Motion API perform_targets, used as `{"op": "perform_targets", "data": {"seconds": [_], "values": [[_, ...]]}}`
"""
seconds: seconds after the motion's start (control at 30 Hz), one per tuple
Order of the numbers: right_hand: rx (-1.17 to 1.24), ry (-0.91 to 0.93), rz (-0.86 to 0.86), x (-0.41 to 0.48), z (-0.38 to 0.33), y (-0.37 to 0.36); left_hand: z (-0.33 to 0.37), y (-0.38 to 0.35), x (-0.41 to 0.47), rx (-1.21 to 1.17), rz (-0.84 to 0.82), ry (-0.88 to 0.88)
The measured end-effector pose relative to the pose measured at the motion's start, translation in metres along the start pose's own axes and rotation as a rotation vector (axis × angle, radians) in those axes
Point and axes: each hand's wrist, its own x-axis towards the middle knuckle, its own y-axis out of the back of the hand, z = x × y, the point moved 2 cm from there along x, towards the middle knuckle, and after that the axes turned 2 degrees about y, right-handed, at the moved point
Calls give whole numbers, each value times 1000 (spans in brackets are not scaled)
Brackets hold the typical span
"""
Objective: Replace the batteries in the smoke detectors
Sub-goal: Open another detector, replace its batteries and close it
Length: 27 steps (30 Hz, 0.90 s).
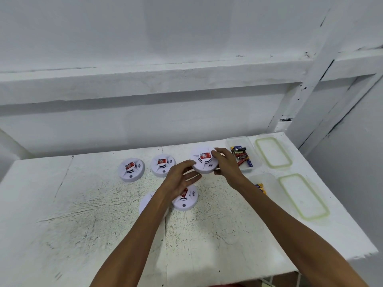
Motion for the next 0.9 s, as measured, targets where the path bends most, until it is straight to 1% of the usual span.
{"op": "perform_targets", "data": {"seconds": [0.1,0.17,0.23,0.33,0.4,0.53,0.6,0.7,0.9], "values": [[-13,2,-55,2,-2,2,0,0,-2,59,-23,58],[-24,-24,-113,5,-2,0,0,-3,-3,146,-44,81],[-56,-40,-108,8,-1,-3,1,-5,-3,212,-68,43],[8,-57,-88,7,-3,-11,4,-7,-1,184,-27,-50],[29,-51,-136,2,-10,-14,6,-6,1,148,13,-106],[1,-27,-299,-3,-16,-18,16,-3,3,149,55,-206],[19,-8,-353,-3,-16,-19,20,-4,3,174,74,-238],[-1,49,-385,-3,-20,-20,25,-5,1,186,93,-270],[56,101,-431,1,-23,-20,31,-6,2,187,98,-267]]}}
